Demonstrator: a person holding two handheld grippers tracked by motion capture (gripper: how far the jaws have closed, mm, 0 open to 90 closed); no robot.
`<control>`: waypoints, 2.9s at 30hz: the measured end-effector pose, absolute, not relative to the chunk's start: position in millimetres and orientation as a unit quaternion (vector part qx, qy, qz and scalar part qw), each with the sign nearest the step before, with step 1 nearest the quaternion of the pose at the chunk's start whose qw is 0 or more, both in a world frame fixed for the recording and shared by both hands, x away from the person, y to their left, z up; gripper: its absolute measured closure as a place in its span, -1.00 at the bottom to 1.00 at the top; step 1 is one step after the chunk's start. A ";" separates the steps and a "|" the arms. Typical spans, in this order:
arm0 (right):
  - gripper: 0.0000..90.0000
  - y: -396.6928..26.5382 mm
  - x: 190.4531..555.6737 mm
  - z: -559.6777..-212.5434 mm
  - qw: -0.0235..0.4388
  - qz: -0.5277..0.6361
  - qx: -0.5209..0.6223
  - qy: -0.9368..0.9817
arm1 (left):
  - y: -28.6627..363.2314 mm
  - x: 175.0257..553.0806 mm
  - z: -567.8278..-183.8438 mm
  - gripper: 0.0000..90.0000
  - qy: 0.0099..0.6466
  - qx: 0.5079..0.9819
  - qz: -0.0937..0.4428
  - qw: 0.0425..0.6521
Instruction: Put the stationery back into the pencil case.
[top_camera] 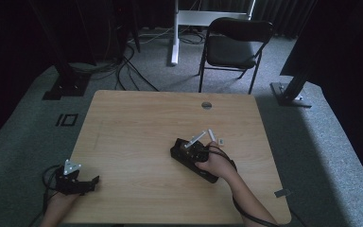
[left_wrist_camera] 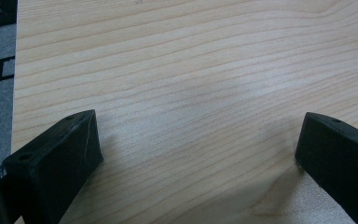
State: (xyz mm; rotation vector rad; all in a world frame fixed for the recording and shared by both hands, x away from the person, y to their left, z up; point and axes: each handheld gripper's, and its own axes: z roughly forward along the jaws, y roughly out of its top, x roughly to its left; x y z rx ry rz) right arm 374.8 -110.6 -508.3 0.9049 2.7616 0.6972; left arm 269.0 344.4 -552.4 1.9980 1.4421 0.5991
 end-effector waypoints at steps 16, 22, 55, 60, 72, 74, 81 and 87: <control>0.68 -122.6 371.6 -487.1 0.090 0.276 0.305 0.907 | 344.4 269.0 -552.4 -0.99 0.543 0.752 0.226 0.298; 0.69 -129.3 371.6 -479.3 0.096 0.286 0.309 0.902 | 344.4 269.0 -552.4 -0.99 0.543 0.752 0.226 0.298; 0.67 -161.3 372.1 -432.8 0.136 0.379 0.341 0.849 | 344.3 269.0 -552.4 -0.99 0.543 0.752 0.226 0.298; 0.66 -169.1 376.2 -433.5 0.152 0.387 0.358 0.836 | 344.4 268.8 -552.4 -0.99 0.543 0.752 0.225 0.298; 0.62 -192.7 388.3 -449.3 0.180 0.383 0.414 0.806 | 344.4 268.9 -552.4 -0.99 0.543 0.752 0.225 0.298; 0.62 -197.7 390.5 -453.5 0.184 0.380 0.426 0.800 | 344.4 268.9 -552.4 -0.99 0.543 0.752 0.226 0.298; 0.59 -210.0 397.9 -465.1 0.207 0.367 0.456 0.784 | 344.4 268.9 -552.4 -0.99 0.543 0.752 0.225 0.298; 0.55 -217.2 404.4 -477.3 0.209 0.361 0.489 0.766 | 344.4 268.9 -552.4 -0.99 0.543 0.752 0.225 0.298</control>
